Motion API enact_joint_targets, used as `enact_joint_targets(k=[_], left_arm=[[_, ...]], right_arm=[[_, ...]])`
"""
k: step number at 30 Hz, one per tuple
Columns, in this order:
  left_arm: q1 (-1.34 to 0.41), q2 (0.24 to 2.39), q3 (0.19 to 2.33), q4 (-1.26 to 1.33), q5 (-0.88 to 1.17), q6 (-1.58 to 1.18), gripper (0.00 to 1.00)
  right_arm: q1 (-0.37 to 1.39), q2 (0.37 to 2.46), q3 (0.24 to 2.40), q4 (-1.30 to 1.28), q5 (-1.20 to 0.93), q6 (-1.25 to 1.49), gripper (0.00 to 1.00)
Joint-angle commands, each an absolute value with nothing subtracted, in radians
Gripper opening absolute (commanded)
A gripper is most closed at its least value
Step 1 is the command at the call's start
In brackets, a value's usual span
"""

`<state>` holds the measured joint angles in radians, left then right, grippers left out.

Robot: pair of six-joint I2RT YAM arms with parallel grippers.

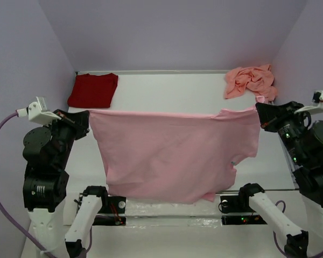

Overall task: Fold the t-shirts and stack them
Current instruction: Flatten the tshirt out

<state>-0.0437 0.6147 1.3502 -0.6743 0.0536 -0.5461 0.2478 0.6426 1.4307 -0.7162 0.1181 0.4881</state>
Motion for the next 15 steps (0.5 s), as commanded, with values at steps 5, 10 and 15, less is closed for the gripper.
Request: enact_joint_targets(k=[5, 10, 15], left_arm=[[-0.038, 0.706, 1.230, -0.520, 0.024, -0.497, 0.00], [-0.038, 0.785, 1.148, -0.457, 0.046, -0.497, 0.00], [-0.038, 0.880, 1.088, -0.350, 0.063, -0.479, 0.00]], right_arm=[[0.239, 0.741, 1.281, -0.533, 0.123, 0.440, 0.00], [0.239, 0.830, 1.161, -0.425, 0.101, 0.439, 0.00], [0.239, 0.955, 1.105, -0.304, 0.074, 0.427, 0.00]])
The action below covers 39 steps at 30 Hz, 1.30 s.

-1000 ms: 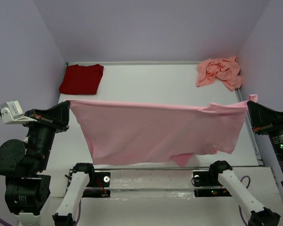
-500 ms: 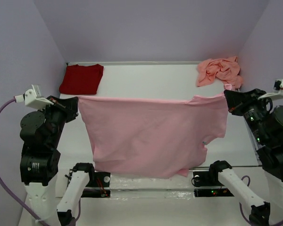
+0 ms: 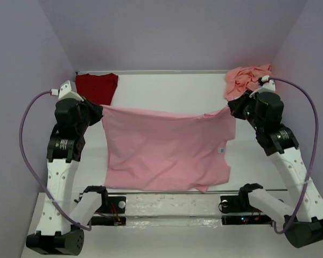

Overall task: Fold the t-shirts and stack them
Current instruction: Flatten the tshirt out

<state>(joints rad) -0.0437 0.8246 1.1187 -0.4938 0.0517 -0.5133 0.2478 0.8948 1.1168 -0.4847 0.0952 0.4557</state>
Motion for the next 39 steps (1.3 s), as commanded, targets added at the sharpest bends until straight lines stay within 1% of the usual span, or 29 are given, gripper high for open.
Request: enact_joint_targets(k=[1, 4, 10, 15, 19, 20, 24, 30, 34, 35, 39], left_arm=[[-0.038, 0.899, 1.072, -0.316, 0.066, -0.469, 0.00], [-0.038, 0.975, 1.071, -0.284, 0.057, -0.448, 0.00], [-0.038, 1.135, 1.043, -0.128, 0.048, -0.443, 0.00], [-0.038, 1.320, 1.110, -0.087, 0.020, -0.422, 0.00], [-0.038, 1.434, 1.196, -0.083, 0.035, -0.405, 0.00], [-0.038, 1.454, 1.210, -0.083, 0.038, -0.403, 0.00], [-0.038, 1.566, 1.264, -0.092, 0.057, -0.405, 0.00], [-0.038, 1.672, 1.334, -0.090, 0.048, -0.405, 0.00], [-0.028, 1.759, 1.437, -0.132, 0.028, -0.393, 0.00], [-0.025, 1.776, 1.480, -0.146, 0.026, -0.394, 0.00], [-0.017, 1.793, 1.543, -0.153, 0.047, -0.396, 0.00]], right_arm=[[0.239, 0.980, 1.106, -0.269, 0.074, 0.423, 0.00], [0.239, 1.090, 1.108, -0.189, 0.061, 0.416, 0.00], [0.239, 1.310, 1.155, -0.068, 0.055, 0.410, 0.00], [0.239, 1.478, 1.274, -0.038, 0.067, 0.374, 0.00], [0.239, 1.630, 1.371, -0.017, 0.072, 0.354, 0.00], [0.239, 1.631, 1.387, -0.012, 0.069, 0.348, 0.00], [0.239, 1.747, 1.448, -0.009, 0.066, 0.344, 0.00], [0.239, 1.856, 1.514, 0.035, 0.095, 0.321, 0.00], [0.230, 1.922, 1.568, 0.037, 0.126, 0.296, 0.00], [0.219, 1.930, 1.580, 0.037, 0.127, 0.293, 0.00], [0.201, 1.931, 1.612, 0.037, 0.117, 0.285, 0.00]])
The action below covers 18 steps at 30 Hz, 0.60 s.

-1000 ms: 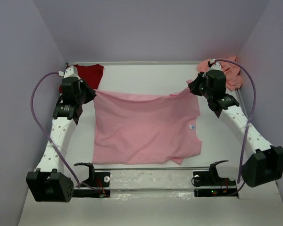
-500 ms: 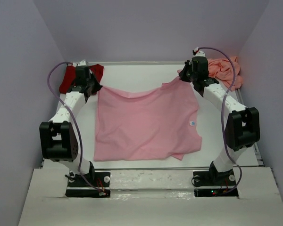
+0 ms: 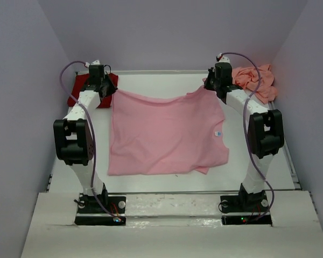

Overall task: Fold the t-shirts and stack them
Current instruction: Flatten the tshirt out

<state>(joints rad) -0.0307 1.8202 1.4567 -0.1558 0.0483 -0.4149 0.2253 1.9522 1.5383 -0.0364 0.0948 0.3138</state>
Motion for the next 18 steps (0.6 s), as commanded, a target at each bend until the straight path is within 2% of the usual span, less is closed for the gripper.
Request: enact_joint_targets(k=[1, 8, 13, 18], left_arm=[[-0.017, 1.789, 1.552, -0.155, 0.054, -0.394, 0.00], [-0.015, 1.686, 1.572, -0.175, 0.123, -0.402, 0.00], [-0.015, 1.381, 1.465, -0.104, 0.172, -0.414, 0.00], [-0.017, 1.053, 1.416, -0.103, 0.105, -0.452, 0.00]], right_arm=[[0.201, 1.927, 1.620, 0.037, 0.111, 0.282, 0.00], [0.192, 1.787, 1.646, 0.005, 0.000, 0.330, 0.00], [0.192, 1.490, 1.568, 0.008, -0.101, 0.379, 0.00], [0.192, 1.182, 1.419, 0.061, -0.126, 0.406, 0.00]])
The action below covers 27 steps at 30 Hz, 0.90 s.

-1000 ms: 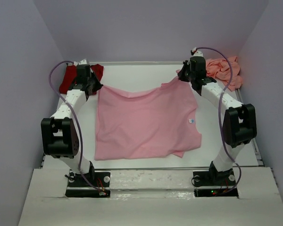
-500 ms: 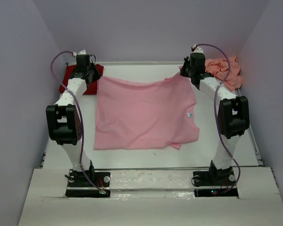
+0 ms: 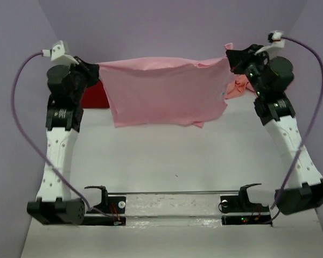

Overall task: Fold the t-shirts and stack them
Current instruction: Flatten the tshirt out

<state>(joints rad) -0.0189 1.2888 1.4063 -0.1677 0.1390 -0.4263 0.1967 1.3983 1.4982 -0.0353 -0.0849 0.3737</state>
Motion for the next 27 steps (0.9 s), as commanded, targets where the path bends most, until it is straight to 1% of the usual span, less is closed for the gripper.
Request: enact_joint_targets(k=[1, 2, 5, 6, 9, 15, 18, 21, 24, 27], left_arm=[[-0.017, 1.013, 1.420, -0.116, 0.089, -0.451, 0.00], [-0.017, 0.971, 1.413, -0.126, 0.066, -0.456, 0.00], [-0.017, 0.792, 1.378, -0.123, -0.027, -0.482, 0.00], [-0.017, 0.723, 1.381, -0.129, -0.047, -0.480, 0.00], [-0.017, 0.658, 1.439, -0.222, -0.057, -0.469, 0.00], [-0.017, 0.644, 1.586, -0.405, -0.067, -0.419, 0.00], [-0.017, 0.640, 1.626, -0.437, -0.103, -0.402, 0.00], [-0.017, 0.638, 1.629, -0.428, -0.107, -0.393, 0.00], [-0.017, 0.627, 1.568, -0.396, -0.132, -0.394, 0.00], [-0.017, 0.620, 1.462, -0.348, -0.149, -0.390, 0.00]], right_arm=[[0.192, 1.131, 1.419, 0.072, -0.123, 0.410, 0.00], [0.192, 1.038, 1.387, 0.078, -0.117, 0.408, 0.00], [0.192, 0.910, 1.362, 0.040, -0.103, 0.368, 0.00], [0.192, 0.838, 1.364, 0.025, -0.101, 0.339, 0.00], [0.192, 0.735, 1.414, -0.072, -0.091, 0.284, 0.00], [0.192, 0.672, 1.583, -0.233, -0.054, 0.261, 0.00], [0.192, 0.658, 1.658, -0.259, -0.034, 0.247, 0.00], [0.192, 0.655, 1.677, -0.258, -0.028, 0.226, 0.00], [0.192, 0.647, 1.640, -0.239, -0.008, 0.189, 0.00], [0.192, 0.614, 1.469, -0.149, 0.028, 0.207, 0.00]])
